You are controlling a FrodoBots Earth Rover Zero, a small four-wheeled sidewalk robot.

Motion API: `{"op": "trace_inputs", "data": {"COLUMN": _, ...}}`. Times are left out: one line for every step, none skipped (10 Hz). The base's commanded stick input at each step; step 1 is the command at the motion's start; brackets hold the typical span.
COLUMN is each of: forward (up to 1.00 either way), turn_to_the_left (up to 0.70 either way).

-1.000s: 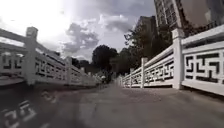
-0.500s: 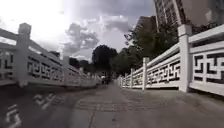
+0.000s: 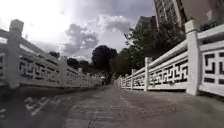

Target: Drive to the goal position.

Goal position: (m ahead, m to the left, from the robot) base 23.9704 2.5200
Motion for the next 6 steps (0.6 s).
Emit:
{"op": "trace_inputs", "data": {"forward": 0.45, "turn_to_the_left": 0.00}}
{"op": "trace_inputs", "data": {"forward": 0.45, "turn_to_the_left": 0.00}}
{"op": "trace_inputs", "data": {"forward": 0.45, "turn_to_the_left": 0.00}}
{"op": "trace_inputs", "data": {"forward": 0.45, "turn_to_the_left": 0.00}}
{"op": "trace_inputs", "data": {"forward": 0.45, "turn_to_the_left": 0.00}}
{"op": "trace_inputs", "data": {"forward": 0.45, "turn_to_the_left": 0.00}}
